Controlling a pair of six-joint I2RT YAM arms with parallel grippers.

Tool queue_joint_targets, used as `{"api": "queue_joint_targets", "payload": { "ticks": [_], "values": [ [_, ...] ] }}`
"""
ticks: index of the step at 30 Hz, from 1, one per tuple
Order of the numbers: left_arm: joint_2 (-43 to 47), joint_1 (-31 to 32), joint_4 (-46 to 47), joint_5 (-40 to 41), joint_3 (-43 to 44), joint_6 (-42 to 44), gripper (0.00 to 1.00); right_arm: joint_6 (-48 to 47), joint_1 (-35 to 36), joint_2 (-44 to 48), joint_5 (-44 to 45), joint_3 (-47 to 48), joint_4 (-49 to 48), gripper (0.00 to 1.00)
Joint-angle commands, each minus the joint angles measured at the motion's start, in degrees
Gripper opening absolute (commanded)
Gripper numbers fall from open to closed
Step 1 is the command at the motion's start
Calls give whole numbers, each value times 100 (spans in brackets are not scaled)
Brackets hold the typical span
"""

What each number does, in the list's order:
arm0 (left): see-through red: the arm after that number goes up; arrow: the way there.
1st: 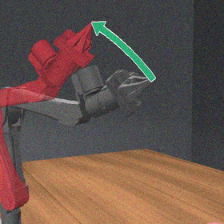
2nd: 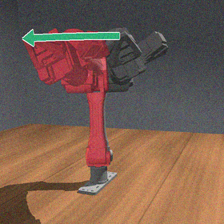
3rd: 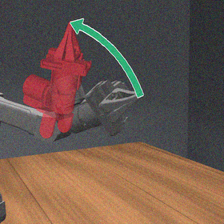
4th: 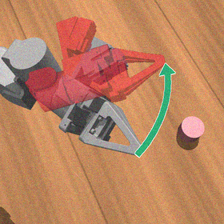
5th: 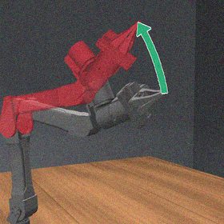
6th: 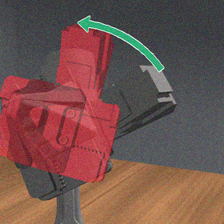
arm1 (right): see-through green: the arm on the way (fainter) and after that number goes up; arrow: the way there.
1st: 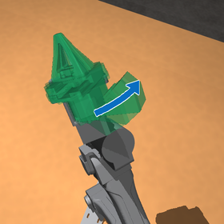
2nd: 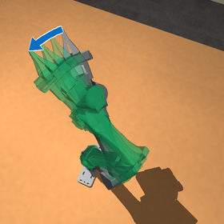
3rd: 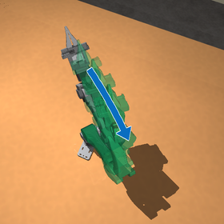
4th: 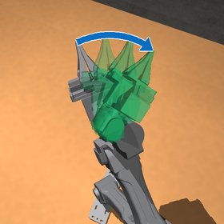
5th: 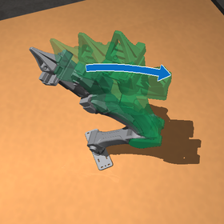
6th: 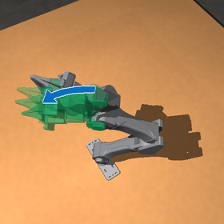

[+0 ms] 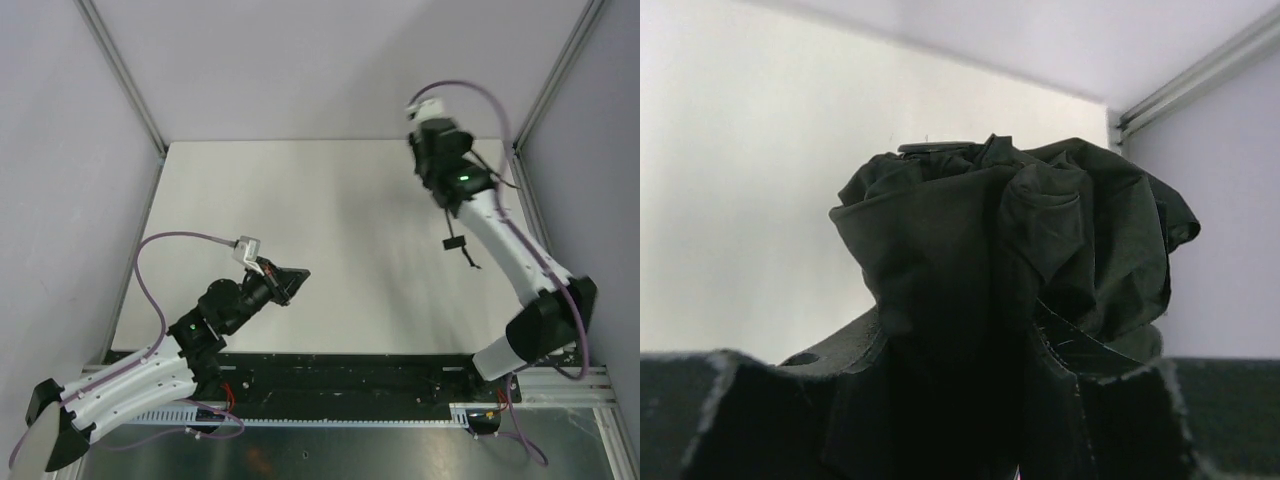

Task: Put away the umbrella

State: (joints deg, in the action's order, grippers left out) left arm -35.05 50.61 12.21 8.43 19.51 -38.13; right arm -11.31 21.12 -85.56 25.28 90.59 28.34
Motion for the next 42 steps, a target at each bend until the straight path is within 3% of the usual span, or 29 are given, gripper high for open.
{"api": "queue_joint_targets", "payload": {
  "ticks": [1,6,12,19,24,27,32,38,42],
  "values": [
    [103,-31,-272,314,281,9,0,-620,836,-801,1502,-850,-902,0],
    [127,-42,-427,408,354,-46,1,75,1627,-1619,1268,-1411,-502,0],
    [89,-61,-752,633,470,-174,0,985,2180,-2099,-552,-1833,87,0],
    [-151,-249,-824,473,461,-547,1,1424,1969,-2101,-2961,-2630,-397,0],
    [-625,-497,-799,148,575,-977,6,1808,1620,-1905,-4572,-3555,-1410,0],
    [-1029,-628,-516,-178,573,-1354,16,2099,1325,-1862,-5552,-4051,-2067,0],
    [-1968,-717,142,-668,640,-2139,48,2493,1057,-1963,-6676,-4543,-2829,0],
    [-3053,-812,651,-970,779,-3008,75,2497,856,-2600,-7322,-4485,-2756,0],
    [-3393,-960,741,-870,759,-3466,86,2477,846,-2817,-7280,-4279,-2406,0]
  ]
}}
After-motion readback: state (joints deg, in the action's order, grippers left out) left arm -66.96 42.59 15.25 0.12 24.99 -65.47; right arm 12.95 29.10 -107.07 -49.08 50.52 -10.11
